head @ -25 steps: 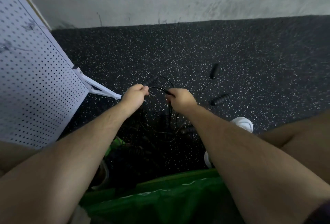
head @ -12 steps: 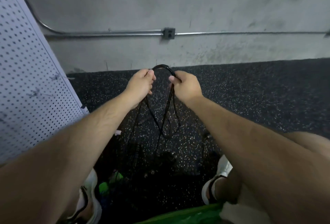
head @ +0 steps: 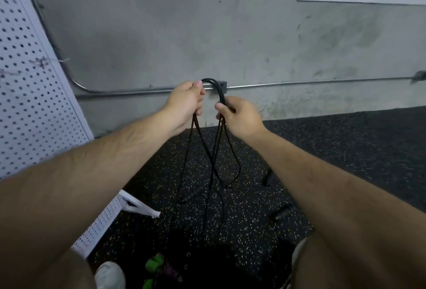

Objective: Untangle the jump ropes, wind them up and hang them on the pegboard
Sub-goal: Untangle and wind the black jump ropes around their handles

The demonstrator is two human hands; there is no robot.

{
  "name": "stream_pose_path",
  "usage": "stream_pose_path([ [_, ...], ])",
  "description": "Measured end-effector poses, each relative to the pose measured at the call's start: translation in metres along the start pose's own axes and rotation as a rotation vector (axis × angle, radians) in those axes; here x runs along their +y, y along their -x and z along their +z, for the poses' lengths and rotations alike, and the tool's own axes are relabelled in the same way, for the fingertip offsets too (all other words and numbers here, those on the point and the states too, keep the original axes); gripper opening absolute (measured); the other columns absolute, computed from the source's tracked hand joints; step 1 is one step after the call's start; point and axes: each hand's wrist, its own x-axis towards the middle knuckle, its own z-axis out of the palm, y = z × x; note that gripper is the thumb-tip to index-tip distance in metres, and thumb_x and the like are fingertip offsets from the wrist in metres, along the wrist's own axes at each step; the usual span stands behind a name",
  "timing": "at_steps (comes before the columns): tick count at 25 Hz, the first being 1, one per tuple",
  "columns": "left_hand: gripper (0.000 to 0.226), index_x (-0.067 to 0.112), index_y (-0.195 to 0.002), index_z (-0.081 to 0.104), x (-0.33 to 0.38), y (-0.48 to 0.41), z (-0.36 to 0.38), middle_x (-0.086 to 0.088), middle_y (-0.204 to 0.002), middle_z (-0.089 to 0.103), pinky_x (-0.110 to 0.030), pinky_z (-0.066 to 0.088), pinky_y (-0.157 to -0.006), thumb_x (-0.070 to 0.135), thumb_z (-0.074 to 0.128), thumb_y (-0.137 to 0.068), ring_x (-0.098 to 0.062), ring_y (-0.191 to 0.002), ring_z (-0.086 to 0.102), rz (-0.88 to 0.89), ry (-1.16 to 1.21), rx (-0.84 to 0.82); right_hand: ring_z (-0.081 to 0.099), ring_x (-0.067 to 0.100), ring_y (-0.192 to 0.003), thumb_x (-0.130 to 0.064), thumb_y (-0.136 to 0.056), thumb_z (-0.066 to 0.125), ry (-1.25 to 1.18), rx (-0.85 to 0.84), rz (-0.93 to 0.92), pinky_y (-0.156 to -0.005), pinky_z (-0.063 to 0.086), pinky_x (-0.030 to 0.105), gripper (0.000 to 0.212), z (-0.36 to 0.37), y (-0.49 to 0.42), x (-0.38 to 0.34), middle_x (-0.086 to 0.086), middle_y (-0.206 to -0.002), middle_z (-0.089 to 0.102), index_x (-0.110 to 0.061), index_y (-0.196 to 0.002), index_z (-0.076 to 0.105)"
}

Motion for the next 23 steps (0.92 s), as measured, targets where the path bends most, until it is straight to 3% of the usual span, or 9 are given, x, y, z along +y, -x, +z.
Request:
stream_pose_path([
  [3,0.031,0.013,-0.086,0.051,-0.01,-0.005,-0.009,0.013,-0.05,0.036,-0.027,0.038,-0.054,0.026,0.037,-0.111,-0.007,-0.045,0.032,0.016,-0.002,-0.022,0.063,0.001,-0.064,-0.033,-0.103,0.055,-0.133,-0.166,0.055,-0.063,0.051,0.025,0.023,0.007,-0.001,0.008,-0.002,-0.093,0.074,-0.016,-0.113,0.066],
  [5,0.032,0.013,-0.085,0.05,-0.024,-0.008,-0.013,0.012,-0.051,0.036,-0.027,0.04,-0.056,0.026,0.038,-0.111,-0.008,-0.046,0.034,0.001,0.076,-0.014,0.069,0.01,-0.078,-0.039,-0.098,0.063,-0.171,-0.358,0.121,-0.066,0.058,0.029,0.033,0.018,0.004,0.018,-0.003,-0.104,0.072,-0.018,-0.124,0.062],
  [8,0.032,0.014,-0.083,0.049,-0.042,-0.012,-0.017,0.007,-0.055,0.035,-0.027,0.044,-0.055,0.024,0.037,-0.111,-0.009,-0.047,0.034,-0.089,0.256,0.016,0.066,0.011,-0.081,-0.044,-0.085,0.078,-0.151,-0.522,0.237,-0.063,0.053,0.022,0.048,0.047,0.01,0.03,-0.009,-0.1,0.069,-0.023,-0.125,0.061],
  [11,0.033,0.012,-0.085,0.052,-0.063,-0.01,-0.021,0.002,-0.062,0.041,-0.03,0.052,-0.061,0.025,0.036,-0.111,-0.011,-0.053,0.043,-0.209,0.328,0.035,0.064,0.009,-0.08,-0.044,-0.08,0.083,-0.175,-0.51,0.325,-0.069,0.047,0.023,0.032,0.076,0.006,0.037,-0.007,-0.089,0.069,-0.021,-0.098,0.069],
  [13,0.035,0.012,-0.095,0.062,-0.079,-0.011,-0.034,-0.003,-0.078,0.058,-0.034,0.052,-0.077,0.033,0.038,-0.11,-0.015,-0.073,0.058,-0.28,0.216,0.056,0.057,0.006,-0.06,-0.04,-0.088,0.077,-0.113,-0.537,0.324,-0.059,0.042,0.023,0.025,0.088,0.0,0.037,-0.007,-0.07,0.064,-0.016,-0.086,0.07],
  [15,0.035,0.019,-0.109,0.065,-0.09,-0.009,-0.052,-0.003,-0.099,0.067,-0.034,0.047,-0.091,0.045,0.042,-0.106,-0.019,-0.098,0.062,-0.322,0.06,-0.007,0.057,0.008,-0.058,-0.034,-0.094,0.07,-0.15,-0.454,0.333,-0.054,0.043,0.023,0.024,0.093,-0.008,0.032,-0.004,-0.074,0.067,-0.01,-0.095,0.073],
  [18,0.02,0.027,-0.101,0.071,-0.103,0.006,-0.069,0.005,-0.085,0.065,-0.035,0.037,-0.083,0.03,0.052,-0.095,-0.013,-0.085,0.057,-0.369,0.011,-0.349,0.058,0.017,-0.061,-0.032,-0.098,0.065,-0.328,-0.282,0.373,-0.05,0.047,0.026,0.023,0.086,-0.025,0.025,0.004,-0.079,0.068,-0.011,-0.095,0.072],
  [20,0.035,0.026,-0.123,0.066,-0.121,0.02,-0.065,0.008,-0.109,0.073,-0.039,0.038,-0.101,0.024,0.061,-0.088,-0.008,-0.108,0.062,-0.431,-0.153,-0.509,0.055,0.014,-0.052,-0.034,-0.099,0.062,-0.289,-0.271,0.346,-0.051,0.047,0.026,0.027,0.084,-0.031,0.025,0.001,-0.071,0.064,-0.011,-0.09,0.072],
  [23,0.032,0.024,-0.126,0.064,-0.15,0.035,-0.042,0.004,-0.124,0.072,-0.047,0.033,-0.118,0.039,0.062,-0.098,-0.016,-0.125,0.06,-0.498,-0.269,-0.466,0.053,0.014,-0.05,-0.037,-0.098,0.063,-0.291,-0.223,0.327,-0.056,0.047,0.03,0.03,0.087,-0.033,0.03,0.005,-0.071,0.063,-0.011,-0.089,0.074],
])
